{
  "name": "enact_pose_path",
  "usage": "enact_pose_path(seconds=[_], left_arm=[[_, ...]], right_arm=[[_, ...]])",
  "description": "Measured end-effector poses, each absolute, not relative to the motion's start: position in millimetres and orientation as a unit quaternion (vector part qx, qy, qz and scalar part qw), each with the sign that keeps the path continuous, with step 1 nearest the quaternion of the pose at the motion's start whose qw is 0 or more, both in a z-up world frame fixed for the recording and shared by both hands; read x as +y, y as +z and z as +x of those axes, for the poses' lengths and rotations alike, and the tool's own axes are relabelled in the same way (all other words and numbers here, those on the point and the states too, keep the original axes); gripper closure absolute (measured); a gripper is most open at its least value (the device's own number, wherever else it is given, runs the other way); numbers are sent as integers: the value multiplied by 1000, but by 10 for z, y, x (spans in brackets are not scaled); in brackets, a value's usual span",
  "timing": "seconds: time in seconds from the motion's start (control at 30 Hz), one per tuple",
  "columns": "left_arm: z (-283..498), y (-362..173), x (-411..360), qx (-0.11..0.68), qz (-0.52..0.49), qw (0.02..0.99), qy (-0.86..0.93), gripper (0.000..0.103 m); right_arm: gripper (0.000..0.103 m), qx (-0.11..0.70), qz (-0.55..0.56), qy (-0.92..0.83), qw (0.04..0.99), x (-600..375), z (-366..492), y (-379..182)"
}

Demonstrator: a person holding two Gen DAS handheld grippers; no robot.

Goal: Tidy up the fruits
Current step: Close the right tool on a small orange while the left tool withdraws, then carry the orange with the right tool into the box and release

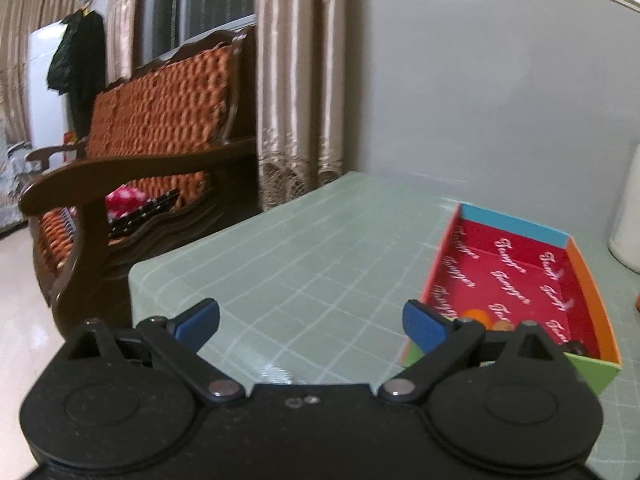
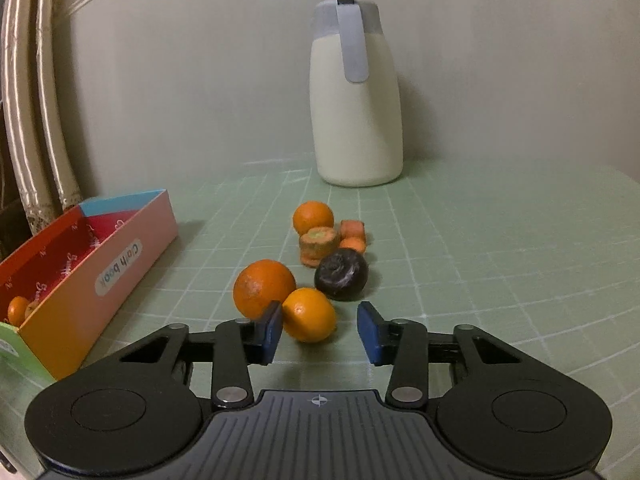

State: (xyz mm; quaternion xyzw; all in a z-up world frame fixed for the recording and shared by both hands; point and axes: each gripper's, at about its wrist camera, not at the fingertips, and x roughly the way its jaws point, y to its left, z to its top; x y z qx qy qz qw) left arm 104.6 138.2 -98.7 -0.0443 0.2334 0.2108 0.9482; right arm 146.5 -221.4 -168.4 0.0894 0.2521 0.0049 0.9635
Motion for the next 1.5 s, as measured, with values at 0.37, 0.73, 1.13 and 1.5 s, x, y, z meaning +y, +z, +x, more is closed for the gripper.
enact_pose_path(seconds=[0.37, 0.73, 1.13, 1.5], left_arm=[[984, -1027, 1559, 238, -47, 941, 237, 11], [906, -1045, 1746, 243, -62, 932, 262, 11], [847, -1085, 1886, 250, -62, 926, 276, 11], [813, -1096, 1947, 251, -63, 925, 278, 11]], right_arm=[[71, 252, 88, -1, 964, -2143, 1550, -1713], [71, 167, 123, 95, 974, -1910, 1345, -1508], [71, 139, 123, 259, 948, -1255, 1322, -1443], [50, 144, 95, 274, 946, -957, 1321, -1493]])
